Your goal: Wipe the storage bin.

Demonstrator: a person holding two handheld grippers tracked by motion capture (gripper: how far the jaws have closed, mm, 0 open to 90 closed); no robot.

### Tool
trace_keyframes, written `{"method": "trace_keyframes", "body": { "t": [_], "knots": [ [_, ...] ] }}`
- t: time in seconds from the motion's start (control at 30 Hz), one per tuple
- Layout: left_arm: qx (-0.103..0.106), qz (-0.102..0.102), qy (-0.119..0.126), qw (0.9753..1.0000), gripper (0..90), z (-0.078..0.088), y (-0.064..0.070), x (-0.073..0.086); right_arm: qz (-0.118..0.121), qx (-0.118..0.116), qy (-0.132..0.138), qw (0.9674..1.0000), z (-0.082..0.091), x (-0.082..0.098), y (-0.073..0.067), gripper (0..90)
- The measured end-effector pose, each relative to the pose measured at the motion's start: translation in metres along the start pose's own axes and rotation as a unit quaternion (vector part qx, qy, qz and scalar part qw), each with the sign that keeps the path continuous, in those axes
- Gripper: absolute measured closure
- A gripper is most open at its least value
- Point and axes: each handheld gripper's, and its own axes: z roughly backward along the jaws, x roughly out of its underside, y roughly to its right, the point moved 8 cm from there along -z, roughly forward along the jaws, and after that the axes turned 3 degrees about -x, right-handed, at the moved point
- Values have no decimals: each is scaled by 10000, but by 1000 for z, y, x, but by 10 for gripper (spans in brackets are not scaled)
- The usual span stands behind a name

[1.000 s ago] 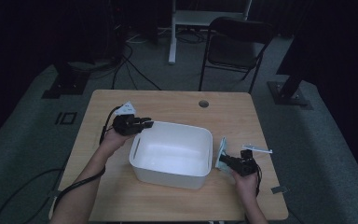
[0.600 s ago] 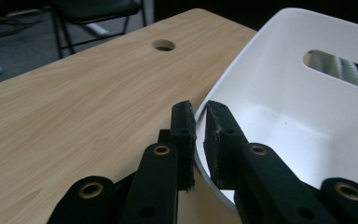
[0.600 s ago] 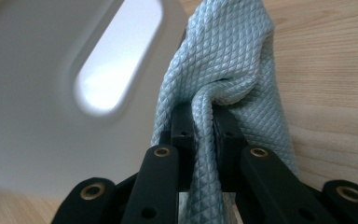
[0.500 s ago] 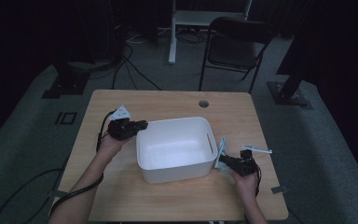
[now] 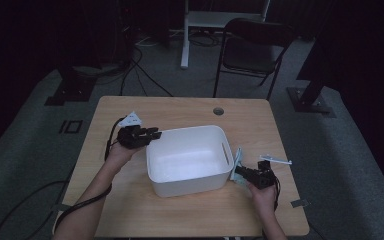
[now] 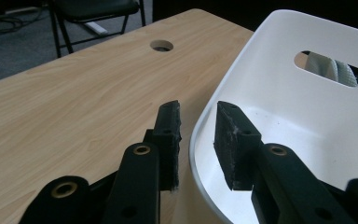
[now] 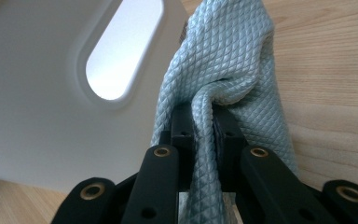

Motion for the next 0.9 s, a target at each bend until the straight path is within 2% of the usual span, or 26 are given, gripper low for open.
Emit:
{"method": "trace_keyframes", "body": {
  "t": [0.07, 0.13, 0.3, 0.47, 0.6, 0.67, 0.77, 0.9],
  "knots": [
    [-12, -2, 15, 10000, 775, -1, 0, 1, -3, -1, -1, 10000, 0, 0, 0, 817],
    [2, 44, 49, 10000, 789, 0, 0, 1, -11, 0, -7, 10000, 0, 0, 0, 817],
    [-121, 49, 87, 9999, 828, 6, 1, 5, -15, -4, -22, 10000, -1, 1, 0, 817],
    [-464, 117, 61, 9988, 843, 15, 2, 10, -5, -10, -39, 10000, -3, 1, 0, 817],
    [-610, 239, 52, 9978, 839, 18, 4, 12, -32, -19, -52, 10000, -4, 2, -1, 817],
    [-609, 184, 35, 9980, 834, 18, 5, 12, -34, -16, -59, 10000, -4, 2, -1, 817],
    [-542, 229, 125, 9982, 813, 17, 3, 10, -27, -21, -72, 10000, -5, 3, -1, 817],
    [-427, 212, 107, 9988, 792, 12, 3, 9, -30, -22, -72, 10000, -5, 3, -1, 817]
  ]
}}
